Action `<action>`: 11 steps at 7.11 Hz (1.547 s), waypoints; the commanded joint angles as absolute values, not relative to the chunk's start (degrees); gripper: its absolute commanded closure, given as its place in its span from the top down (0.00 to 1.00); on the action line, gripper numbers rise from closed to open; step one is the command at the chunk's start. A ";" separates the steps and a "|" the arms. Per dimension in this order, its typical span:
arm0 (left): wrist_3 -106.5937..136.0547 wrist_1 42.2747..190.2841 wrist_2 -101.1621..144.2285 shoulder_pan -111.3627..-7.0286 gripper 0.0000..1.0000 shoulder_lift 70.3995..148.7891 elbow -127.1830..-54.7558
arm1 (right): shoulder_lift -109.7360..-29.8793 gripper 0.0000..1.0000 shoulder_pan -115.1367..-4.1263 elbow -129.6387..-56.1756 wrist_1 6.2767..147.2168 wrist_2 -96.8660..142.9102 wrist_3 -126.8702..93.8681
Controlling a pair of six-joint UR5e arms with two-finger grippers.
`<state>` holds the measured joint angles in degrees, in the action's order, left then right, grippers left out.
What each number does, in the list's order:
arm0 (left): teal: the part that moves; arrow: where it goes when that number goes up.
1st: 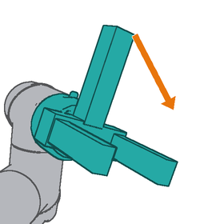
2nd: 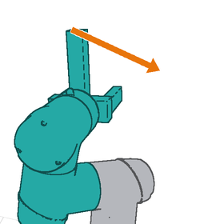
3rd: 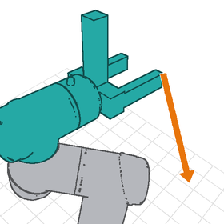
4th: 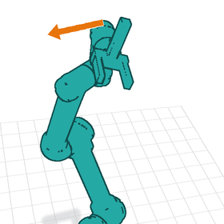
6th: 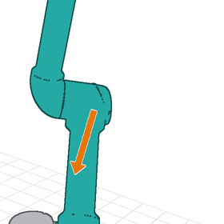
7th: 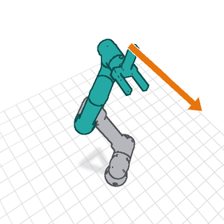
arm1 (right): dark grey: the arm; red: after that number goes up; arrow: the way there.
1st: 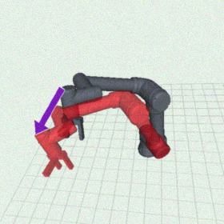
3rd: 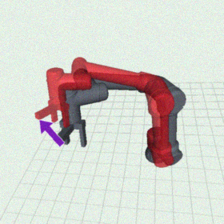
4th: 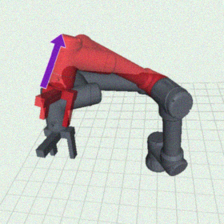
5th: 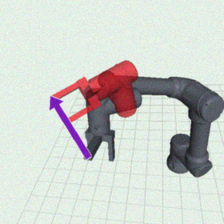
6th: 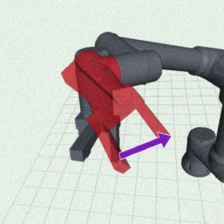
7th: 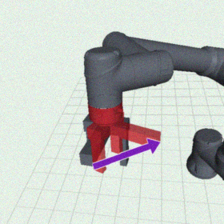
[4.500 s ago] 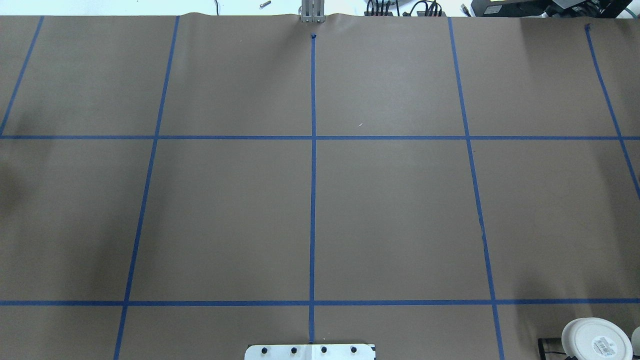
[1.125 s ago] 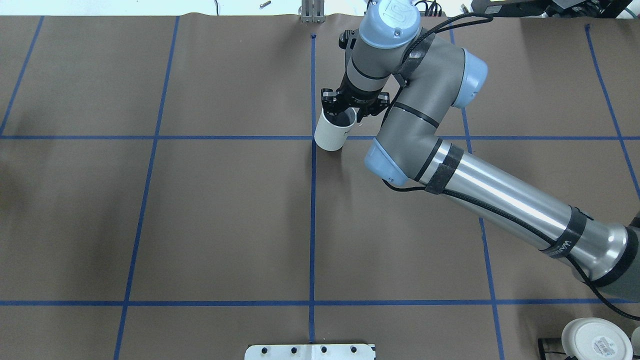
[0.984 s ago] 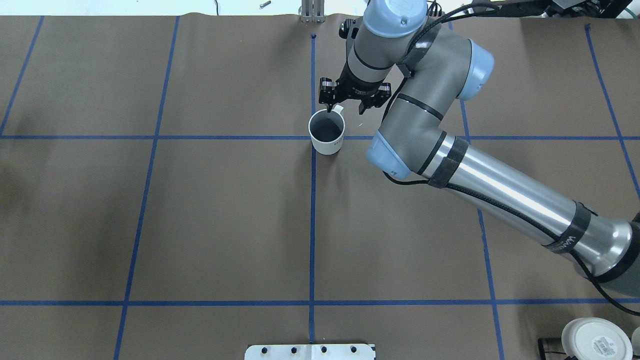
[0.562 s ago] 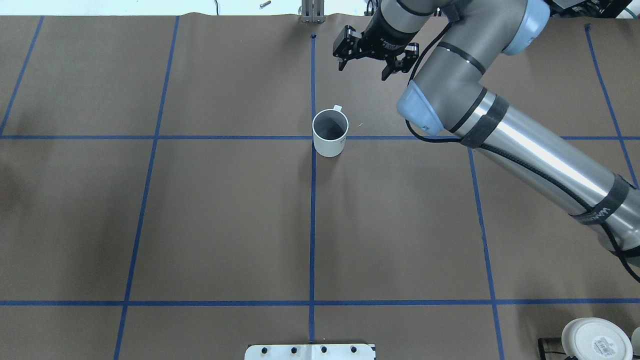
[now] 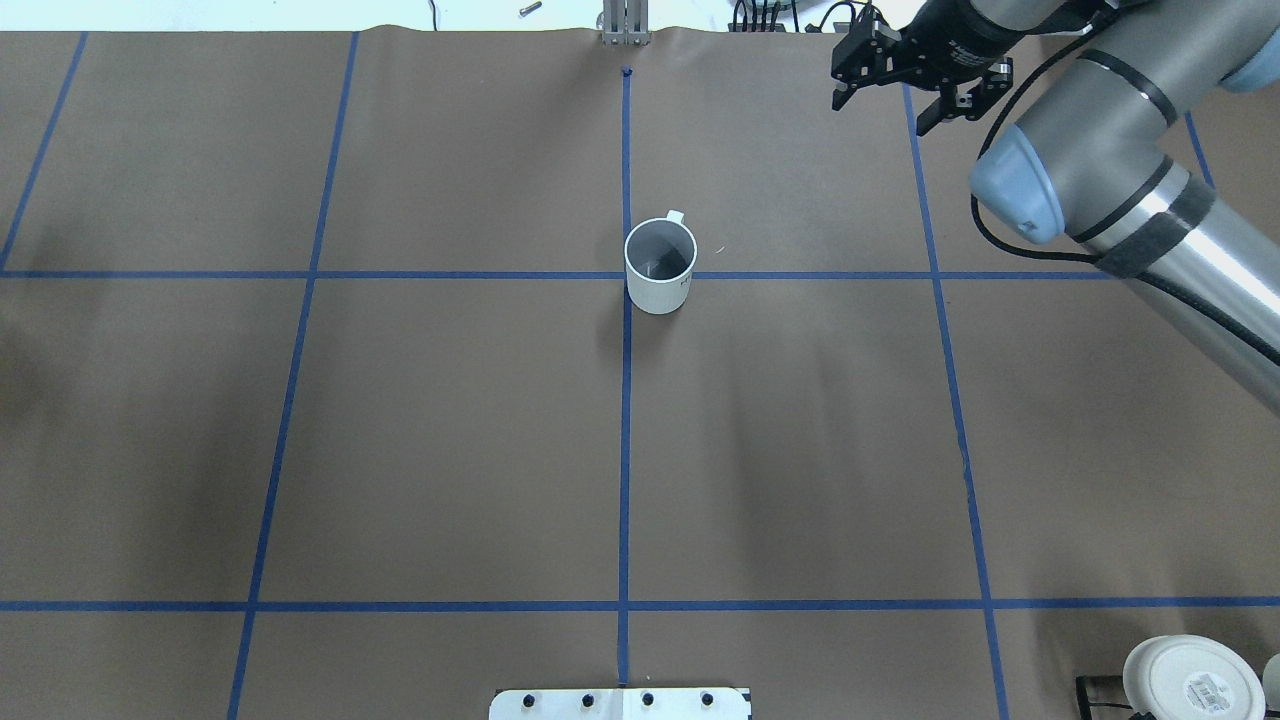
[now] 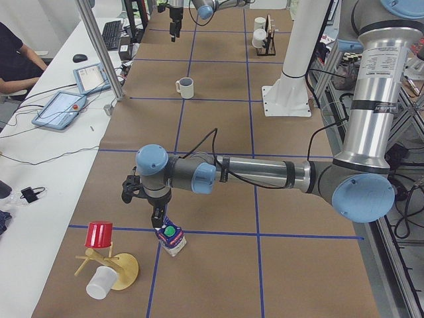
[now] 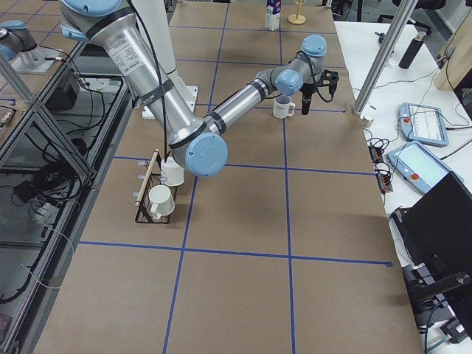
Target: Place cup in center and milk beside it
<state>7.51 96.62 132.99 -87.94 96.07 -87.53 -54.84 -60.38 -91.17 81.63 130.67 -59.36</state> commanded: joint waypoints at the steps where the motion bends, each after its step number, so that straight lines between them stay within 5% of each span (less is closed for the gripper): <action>1: -2.72 96.51 132.36 -88.41 0.98 95.63 -89.02 | -60.97 0.99 -62.75 -94.46 81.74 132.45 -54.96; 4: -22.08 96.51 132.36 -88.42 0.98 95.98 -85.43 | -65.99 0.99 -63.02 -96.41 81.65 132.45 -54.41; 11: -26.55 97.21 130.43 -87.98 0.98 96.77 -81.30 | -67.85 1.00 -63.19 -97.03 81.21 133.51 -54.05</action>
